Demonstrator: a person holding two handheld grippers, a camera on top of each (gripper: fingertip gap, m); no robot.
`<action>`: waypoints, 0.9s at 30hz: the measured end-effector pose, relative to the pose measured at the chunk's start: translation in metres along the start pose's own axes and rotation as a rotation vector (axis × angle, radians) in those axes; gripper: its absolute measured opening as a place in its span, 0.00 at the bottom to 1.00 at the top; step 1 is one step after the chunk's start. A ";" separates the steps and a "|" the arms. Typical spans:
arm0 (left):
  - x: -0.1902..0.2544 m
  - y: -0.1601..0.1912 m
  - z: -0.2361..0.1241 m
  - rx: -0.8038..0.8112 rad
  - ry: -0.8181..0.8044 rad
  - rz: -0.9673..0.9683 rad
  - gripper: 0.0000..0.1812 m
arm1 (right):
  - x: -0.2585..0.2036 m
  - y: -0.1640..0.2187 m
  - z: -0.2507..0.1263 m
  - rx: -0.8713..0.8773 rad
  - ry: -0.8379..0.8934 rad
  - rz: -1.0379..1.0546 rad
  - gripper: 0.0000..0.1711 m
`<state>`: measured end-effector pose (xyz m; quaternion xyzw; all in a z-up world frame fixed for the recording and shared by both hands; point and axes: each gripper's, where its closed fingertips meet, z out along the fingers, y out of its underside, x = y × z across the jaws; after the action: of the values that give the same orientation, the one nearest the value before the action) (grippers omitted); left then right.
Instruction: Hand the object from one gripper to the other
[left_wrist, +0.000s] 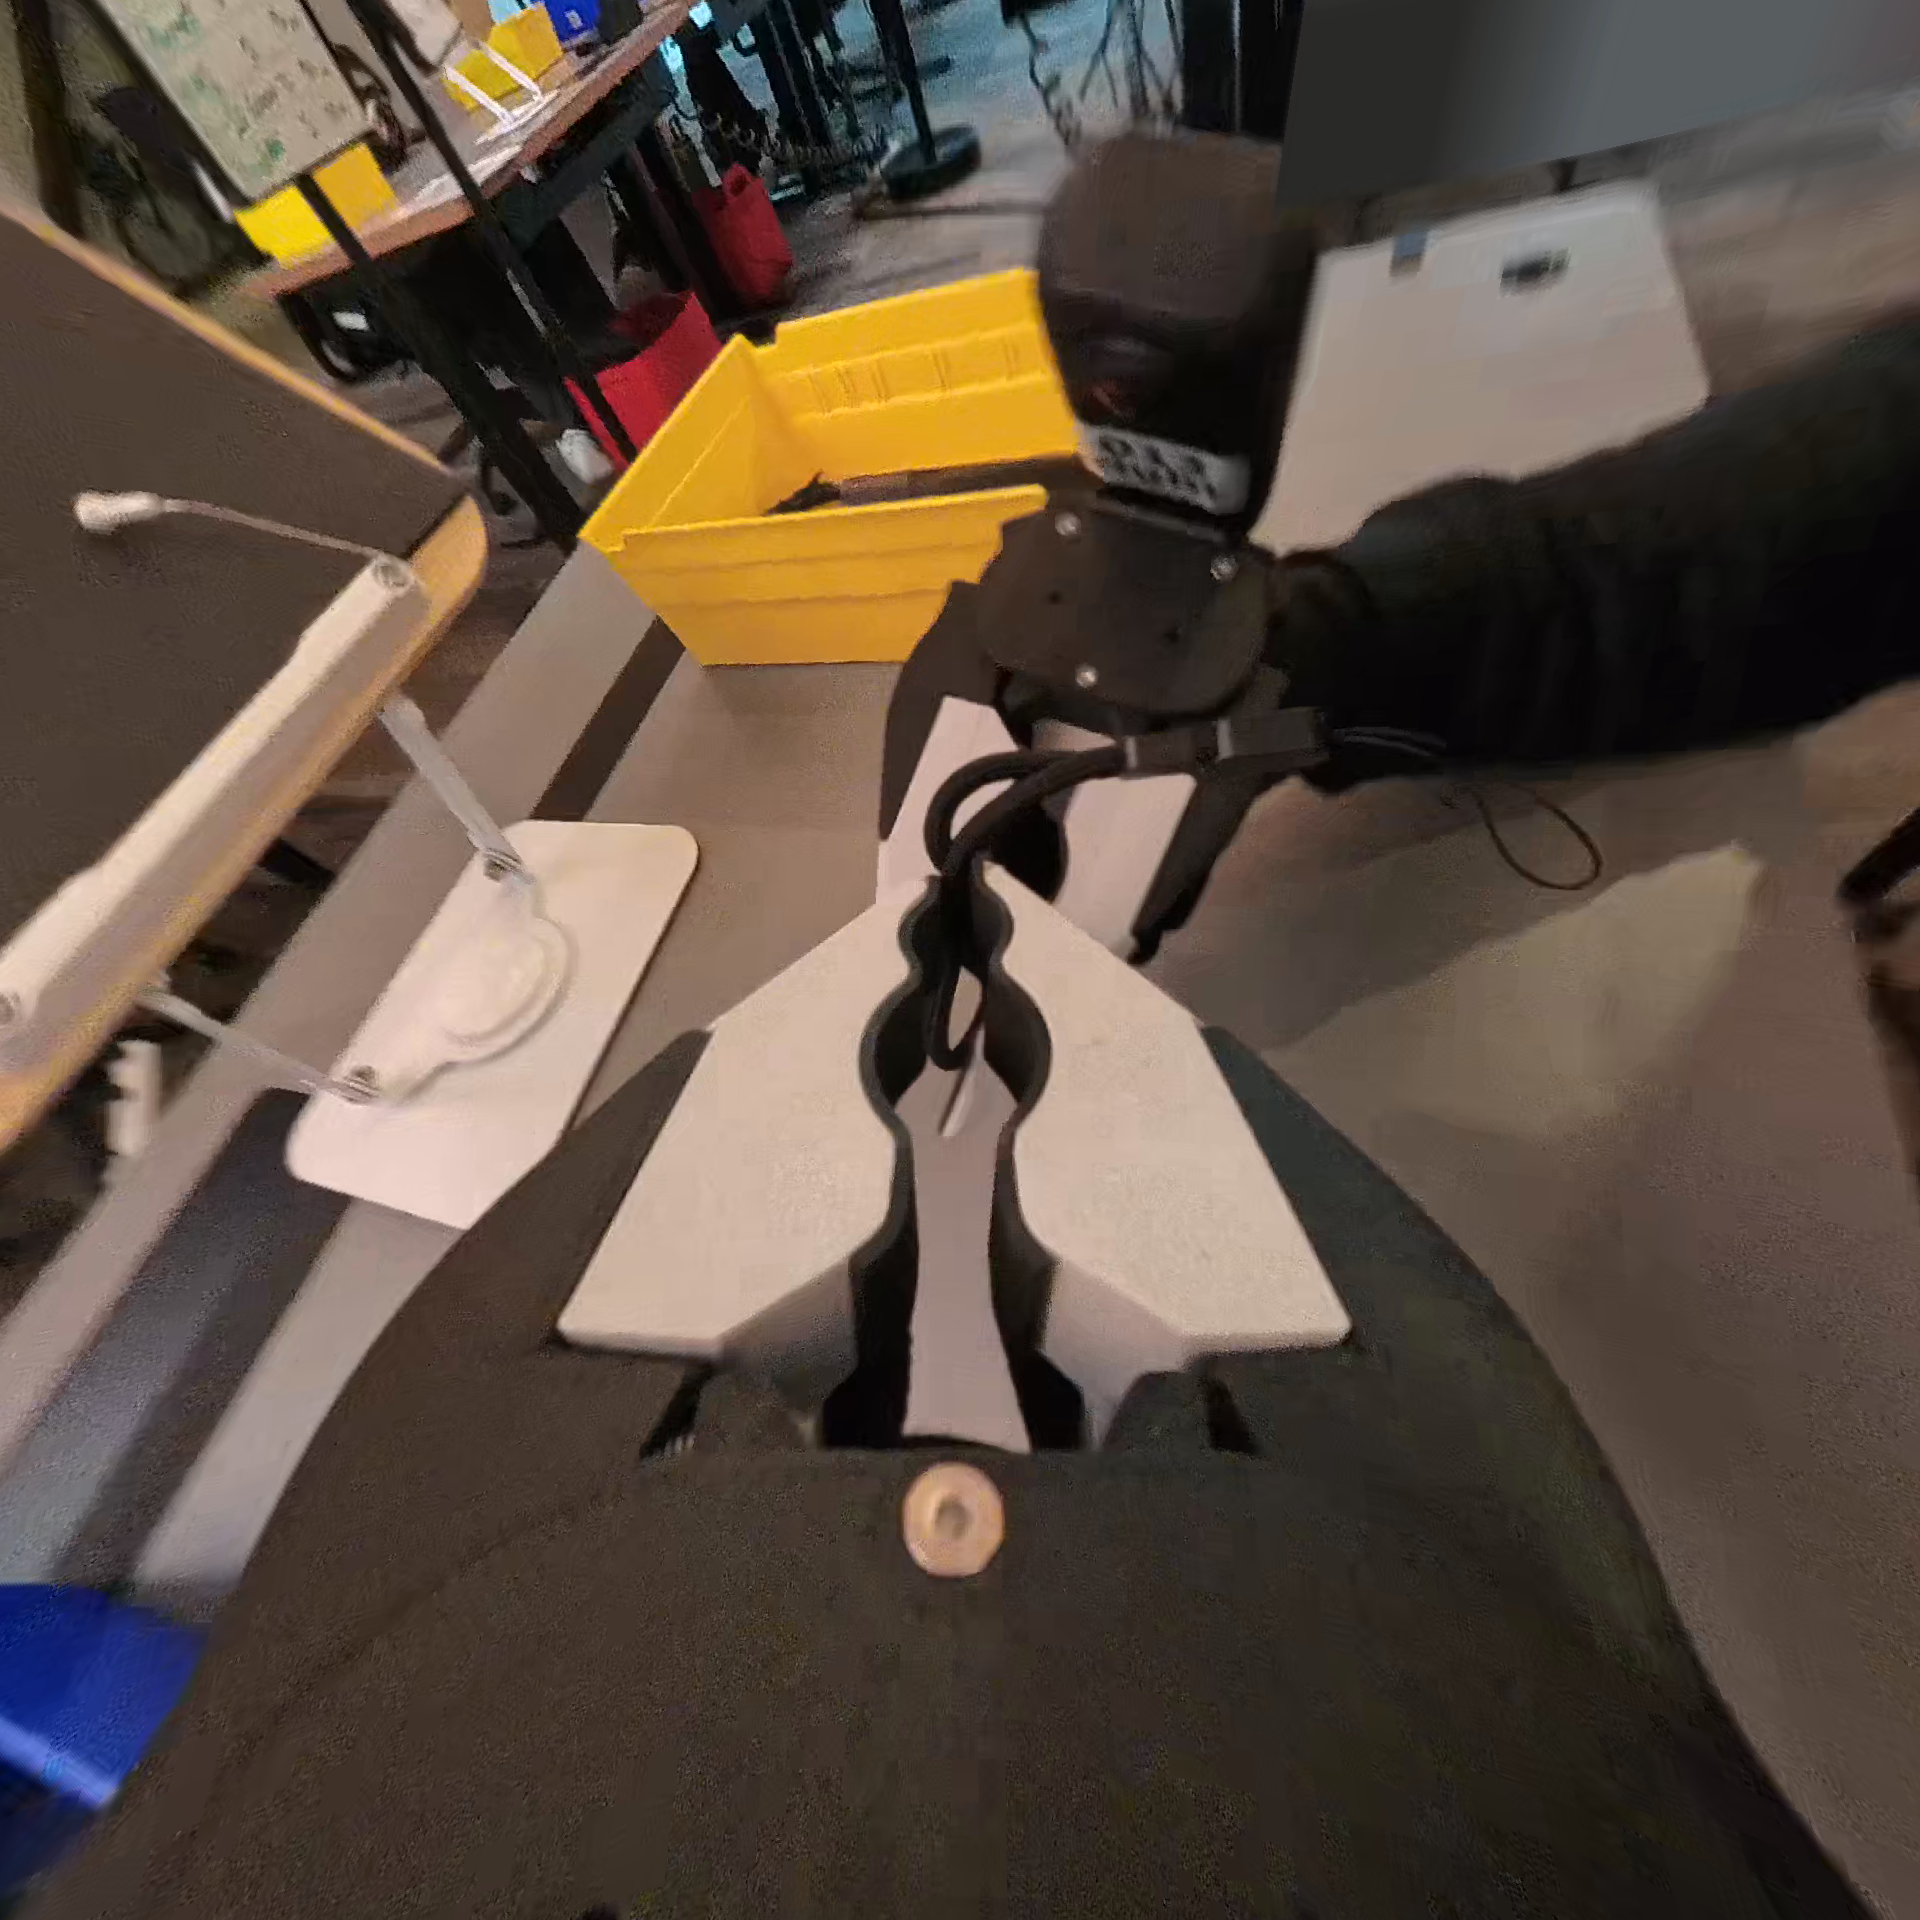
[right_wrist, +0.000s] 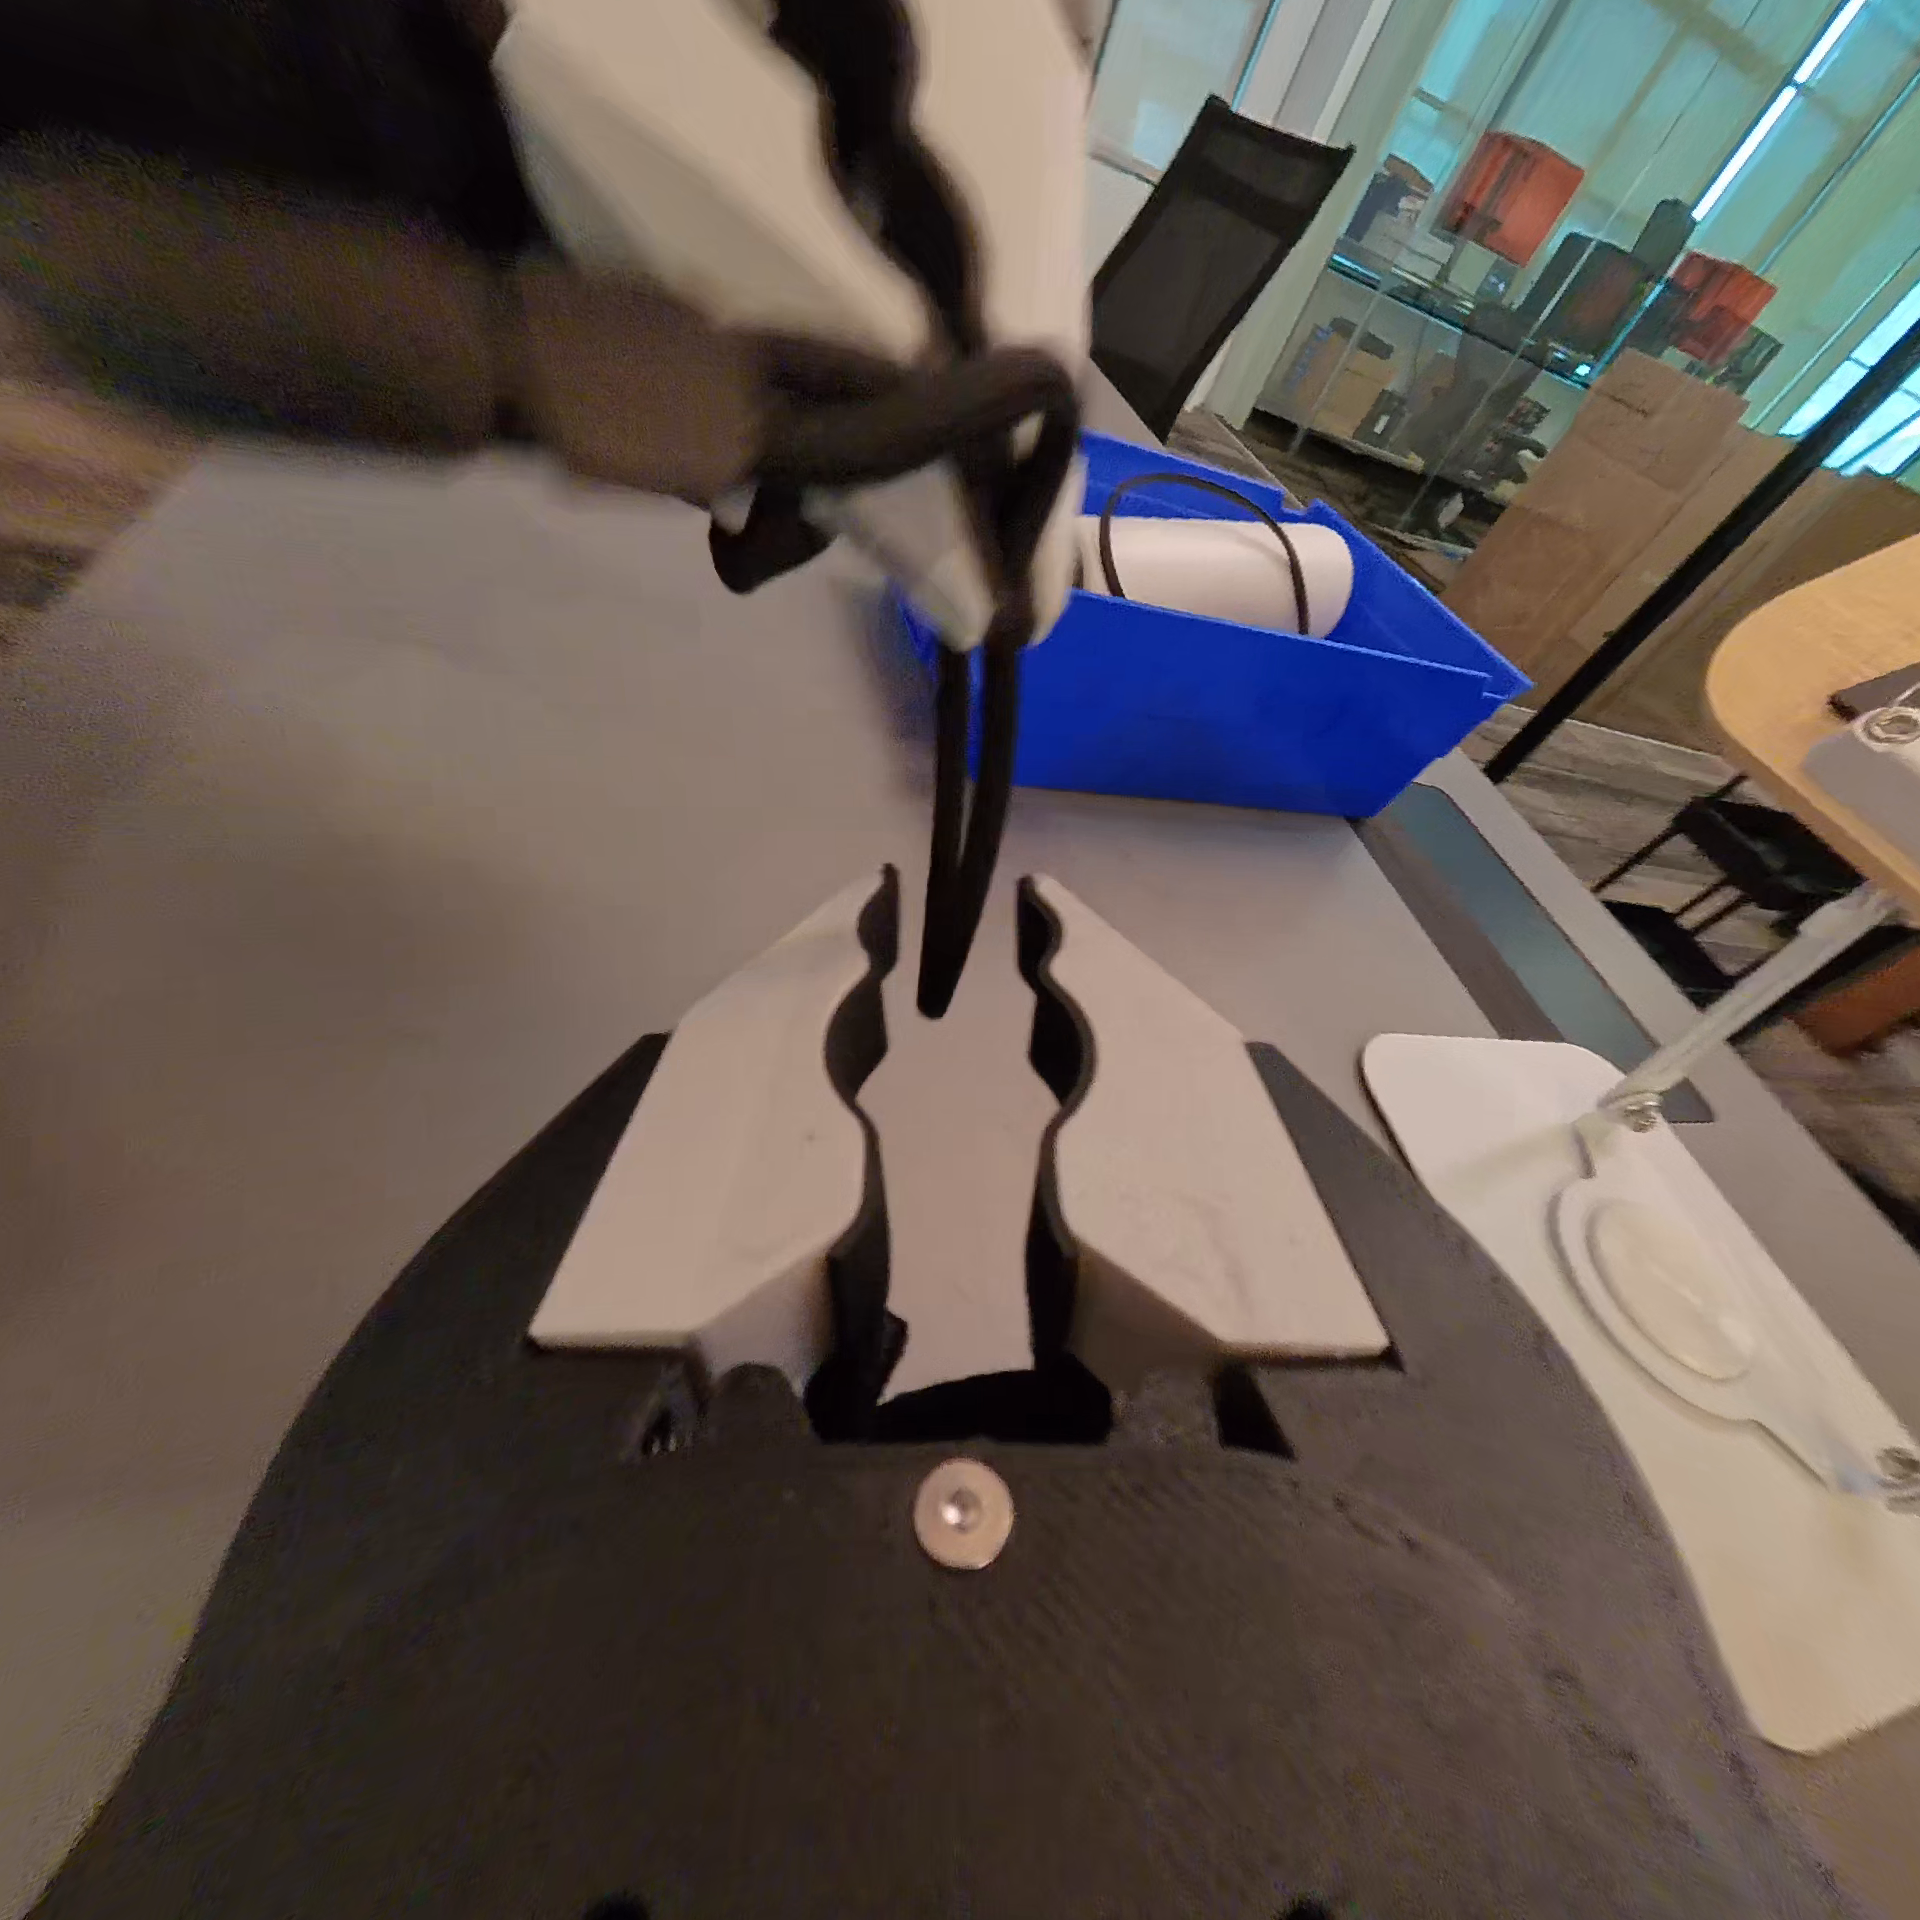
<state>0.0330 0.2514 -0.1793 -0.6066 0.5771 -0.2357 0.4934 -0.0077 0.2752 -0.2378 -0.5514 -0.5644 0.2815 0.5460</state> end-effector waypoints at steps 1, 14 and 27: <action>-0.005 -0.001 -0.003 0.019 0.008 -0.064 0.00 | 0.001 0.002 0.001 -0.016 0.016 -0.028 0.16; -0.036 0.034 -0.018 0.017 0.253 -0.737 0.00 | -0.003 -0.005 -0.005 -0.113 0.146 -0.469 0.13; -0.031 0.062 -0.007 -0.122 0.283 -0.830 0.00 | -0.035 -0.030 -0.004 0.020 0.048 -0.504 0.14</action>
<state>-0.0083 0.2876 -0.2216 -0.7768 0.3593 -0.4602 0.2361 -0.0206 0.2344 -0.2195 -0.3942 -0.6682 0.1288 0.6177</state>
